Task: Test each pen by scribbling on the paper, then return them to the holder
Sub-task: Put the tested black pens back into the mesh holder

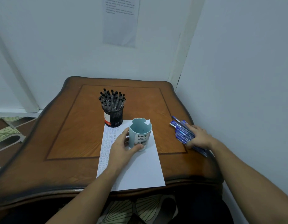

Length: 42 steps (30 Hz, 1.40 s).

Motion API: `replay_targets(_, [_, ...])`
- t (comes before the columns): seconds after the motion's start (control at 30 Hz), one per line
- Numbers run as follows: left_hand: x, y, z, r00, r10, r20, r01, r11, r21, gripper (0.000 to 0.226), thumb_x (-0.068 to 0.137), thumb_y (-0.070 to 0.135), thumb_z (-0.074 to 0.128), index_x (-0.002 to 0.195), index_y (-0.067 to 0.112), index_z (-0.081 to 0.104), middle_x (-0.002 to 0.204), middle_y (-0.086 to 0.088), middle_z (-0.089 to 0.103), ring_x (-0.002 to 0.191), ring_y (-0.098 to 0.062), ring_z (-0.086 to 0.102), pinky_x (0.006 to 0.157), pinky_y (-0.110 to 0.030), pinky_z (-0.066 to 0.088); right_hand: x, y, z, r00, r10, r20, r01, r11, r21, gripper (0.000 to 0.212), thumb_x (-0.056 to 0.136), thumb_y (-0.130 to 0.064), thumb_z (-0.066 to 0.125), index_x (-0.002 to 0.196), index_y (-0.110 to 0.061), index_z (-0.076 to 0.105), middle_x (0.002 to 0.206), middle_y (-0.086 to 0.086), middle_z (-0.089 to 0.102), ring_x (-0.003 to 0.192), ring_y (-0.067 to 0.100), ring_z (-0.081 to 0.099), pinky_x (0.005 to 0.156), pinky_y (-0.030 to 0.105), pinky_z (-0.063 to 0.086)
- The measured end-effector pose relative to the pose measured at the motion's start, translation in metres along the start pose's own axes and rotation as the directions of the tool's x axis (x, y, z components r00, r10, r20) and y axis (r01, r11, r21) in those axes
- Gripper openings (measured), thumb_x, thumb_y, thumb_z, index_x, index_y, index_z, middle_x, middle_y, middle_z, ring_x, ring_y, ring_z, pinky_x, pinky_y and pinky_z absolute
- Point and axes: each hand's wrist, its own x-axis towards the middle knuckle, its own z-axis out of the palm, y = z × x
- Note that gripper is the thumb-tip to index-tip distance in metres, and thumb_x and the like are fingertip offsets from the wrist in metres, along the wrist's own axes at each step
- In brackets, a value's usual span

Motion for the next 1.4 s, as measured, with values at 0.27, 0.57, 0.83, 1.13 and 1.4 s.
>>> replay_targets(0.27, [0.000, 0.001, -0.001, 1.000, -0.007, 0.000, 0.007, 1.000, 0.007, 0.072, 0.077, 0.029, 0.083, 0.134, 0.045, 0.043, 0.114, 0.034, 0.053, 0.097, 0.021, 0.052, 0.070, 0.000, 0.041, 0.001, -0.021, 0.039, 0.979, -0.073, -0.191, 0.065, 0.997, -0.047, 0.093, 0.072, -0.060, 0.038, 0.158, -0.034, 0.016, 0.156, 0.003, 0.023, 0.138, 0.029, 0.022, 0.111, 0.041, 0.021])
replay_targets(0.57, [0.000, 0.000, -0.001, 1.000, 0.007, -0.007, -0.007, 1.000, 0.017, 0.071, 0.076, 0.027, 0.084, 0.131, 0.047, 0.044, 0.113, 0.032, 0.056, 0.100, 0.020, 0.053, 0.074, -0.001, 0.042, 0.003, -0.060, 0.055, 0.939, -0.235, -0.252, 0.230, 0.972, -0.049, 0.062, 0.083, -0.047, 0.065, 0.139, -0.033, 0.041, 0.139, 0.000, 0.041, 0.125, 0.022, 0.036, 0.094, 0.037, 0.029])
replay_targets(0.83, [0.000, -0.001, -0.001, 1.000, -0.008, -0.008, 0.008, 1.000, 0.013, 0.072, 0.076, 0.027, 0.083, 0.133, 0.047, 0.044, 0.113, 0.030, 0.057, 0.101, 0.017, 0.054, 0.074, -0.004, 0.043, 0.013, -0.069, 0.039, 0.975, -0.199, -0.097, 0.192, 0.979, -0.071, 0.076, 0.083, -0.050, 0.070, 0.144, -0.020, 0.036, 0.134, 0.007, 0.043, 0.121, 0.021, 0.043, 0.101, 0.040, 0.045])
replay_targets(1.13, [0.000, -0.003, -0.001, 1.000, -0.010, -0.006, 0.010, 1.000, 0.001, 0.076, 0.075, 0.028, 0.083, 0.140, 0.040, 0.045, 0.123, 0.022, 0.060, 0.108, 0.006, 0.057, 0.078, -0.005, 0.043, 0.019, -0.081, 0.035, 0.983, -0.166, -0.078, 0.157, 0.982, -0.110, 0.051, 0.087, -0.042, 0.066, 0.125, -0.013, 0.048, 0.126, 0.010, 0.050, 0.110, 0.024, 0.052, 0.092, 0.038, 0.048])
replay_targets(1.4, [0.000, -0.003, -0.001, 1.000, -0.014, -0.012, 0.014, 1.000, -0.004, 0.076, 0.074, 0.027, 0.085, 0.137, 0.043, 0.047, 0.122, 0.022, 0.062, 0.107, 0.010, 0.056, 0.077, 0.000, 0.042, 0.018, -0.086, 0.030, 0.990, -0.139, -0.007, 0.137, 0.983, -0.124, 0.039, 0.089, -0.039, 0.066, 0.116, -0.014, 0.052, 0.110, 0.007, 0.058, 0.095, 0.019, 0.060, 0.076, 0.032, 0.051])
